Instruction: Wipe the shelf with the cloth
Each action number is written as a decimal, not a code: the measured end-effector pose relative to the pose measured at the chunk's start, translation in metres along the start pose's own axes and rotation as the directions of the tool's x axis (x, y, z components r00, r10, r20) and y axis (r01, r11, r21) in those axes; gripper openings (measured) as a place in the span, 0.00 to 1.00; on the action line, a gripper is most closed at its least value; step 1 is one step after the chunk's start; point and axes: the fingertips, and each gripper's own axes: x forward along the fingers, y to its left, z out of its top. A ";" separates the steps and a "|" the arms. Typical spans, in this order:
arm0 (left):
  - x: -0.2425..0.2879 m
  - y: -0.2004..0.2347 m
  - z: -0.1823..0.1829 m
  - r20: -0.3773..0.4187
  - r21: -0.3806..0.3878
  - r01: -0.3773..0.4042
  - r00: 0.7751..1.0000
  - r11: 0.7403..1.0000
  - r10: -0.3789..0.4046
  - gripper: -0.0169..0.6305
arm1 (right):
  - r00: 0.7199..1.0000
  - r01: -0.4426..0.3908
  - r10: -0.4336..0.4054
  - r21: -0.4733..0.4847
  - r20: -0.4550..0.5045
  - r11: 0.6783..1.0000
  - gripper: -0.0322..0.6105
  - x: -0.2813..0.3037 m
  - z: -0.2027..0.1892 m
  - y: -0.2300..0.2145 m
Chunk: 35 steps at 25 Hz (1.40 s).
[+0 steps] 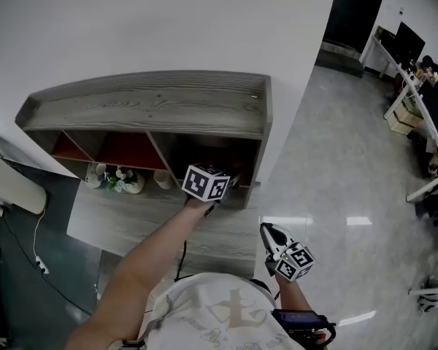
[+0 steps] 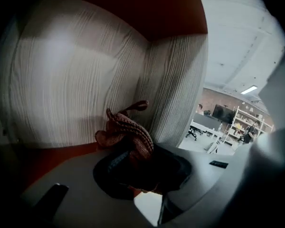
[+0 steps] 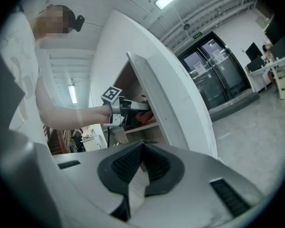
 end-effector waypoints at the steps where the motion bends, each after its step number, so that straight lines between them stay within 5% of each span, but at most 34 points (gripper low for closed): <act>1: 0.005 -0.001 0.002 -0.003 0.006 0.000 1.000 1.000 0.000 0.18 | 1.000 0.001 -0.001 0.005 0.001 1.000 0.06 -0.001 0.000 -0.002; 5: 0.022 -0.009 0.007 -0.011 0.001 0.022 1.000 1.000 -0.022 0.18 | 1.000 0.008 -0.008 0.018 -0.003 1.000 0.06 -0.007 0.001 -0.013; 8: 0.033 -0.012 -0.008 -0.104 -0.004 0.021 0.994 1.000 -0.022 0.17 | 1.000 0.009 -0.009 0.023 -0.008 1.000 0.06 -0.009 0.001 -0.020; 17: 0.035 0.000 -0.018 -0.202 0.057 -0.097 0.974 0.994 0.107 0.17 | 0.999 -0.037 0.038 0.036 -0.027 0.999 0.06 0.003 0.002 -0.026; 24: 0.032 0.020 -0.014 -0.155 0.137 -0.199 0.963 0.970 0.219 0.17 | 0.993 -0.098 0.100 0.038 -0.060 0.994 0.06 0.014 -0.004 -0.025; 35: -0.005 0.069 -0.029 -0.175 0.054 -0.405 0.896 0.913 0.408 0.17 | 0.980 -0.177 0.181 0.049 -0.088 0.983 0.06 0.024 -0.007 -0.029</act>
